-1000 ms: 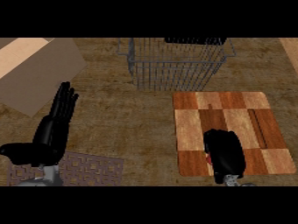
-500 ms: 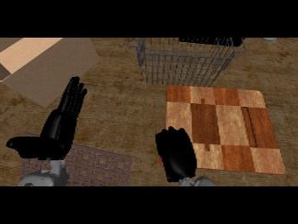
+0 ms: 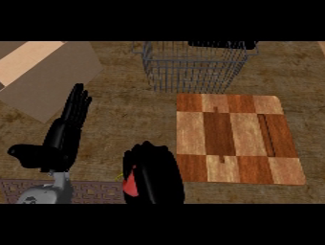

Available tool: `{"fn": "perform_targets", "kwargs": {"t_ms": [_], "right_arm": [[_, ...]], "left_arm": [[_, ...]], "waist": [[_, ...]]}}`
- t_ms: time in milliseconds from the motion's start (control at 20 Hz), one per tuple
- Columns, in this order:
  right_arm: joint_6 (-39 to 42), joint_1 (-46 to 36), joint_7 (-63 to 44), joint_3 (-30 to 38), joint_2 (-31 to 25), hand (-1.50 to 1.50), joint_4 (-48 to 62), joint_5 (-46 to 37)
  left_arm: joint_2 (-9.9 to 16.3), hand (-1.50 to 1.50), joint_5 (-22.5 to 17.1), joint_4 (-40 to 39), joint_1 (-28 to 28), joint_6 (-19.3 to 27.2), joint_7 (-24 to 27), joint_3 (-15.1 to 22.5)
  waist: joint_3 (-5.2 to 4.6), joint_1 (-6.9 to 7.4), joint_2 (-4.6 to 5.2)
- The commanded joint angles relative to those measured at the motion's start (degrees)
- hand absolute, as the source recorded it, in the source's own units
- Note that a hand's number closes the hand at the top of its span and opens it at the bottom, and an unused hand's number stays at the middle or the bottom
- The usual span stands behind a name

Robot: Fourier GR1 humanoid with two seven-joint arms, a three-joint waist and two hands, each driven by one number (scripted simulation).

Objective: Pick the bell pepper from the cutting board and place it in the basket

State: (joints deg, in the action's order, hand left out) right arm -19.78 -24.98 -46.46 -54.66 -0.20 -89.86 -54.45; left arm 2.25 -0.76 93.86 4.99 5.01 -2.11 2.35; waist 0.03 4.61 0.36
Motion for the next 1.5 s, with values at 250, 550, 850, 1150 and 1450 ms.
{"fn": "perform_targets", "kwargs": {"t_ms": [250,550,850,1150,1450], "right_arm": [[-5.5,-19.7,-23.4,-4.7,0.2,1.50,-8.1,7.1],[-0.8,-22.6,-28.0,0.9,0.2,1.50,-5.3,6.2],[10.1,-26.4,-25.8,7.6,-0.3,1.50,-2.4,4.2],[4.8,-25.9,-23.2,10.5,0.2,1.50,2.9,3.6],[8.6,-19.6,-9.6,20.8,-3.5,1.50,1.3,4.9]], "left_arm": [[0.6,0.00,0.0,1.4,-2.0,0.7,-0.9,-1.1],[1.2,0.00,0.2,5.4,-3.9,1.1,-2.3,-1.2],[0.5,0.00,0.0,2.4,-1.3,2.0,-2.2,-2.4],[0.0,0.00,1.0,4.3,-6.1,1.1,1.0,-0.5],[1.0,0.00,-0.3,0.2,-2.0,0.5,1.0,-3.2]], "waist": [[-0.11,-2.61,-0.61],[-0.08,-3.53,-0.77],[-0.07,-5.11,-0.58],[-0.06,-4.01,-0.45],[-0.03,-4.65,-0.38]]}}
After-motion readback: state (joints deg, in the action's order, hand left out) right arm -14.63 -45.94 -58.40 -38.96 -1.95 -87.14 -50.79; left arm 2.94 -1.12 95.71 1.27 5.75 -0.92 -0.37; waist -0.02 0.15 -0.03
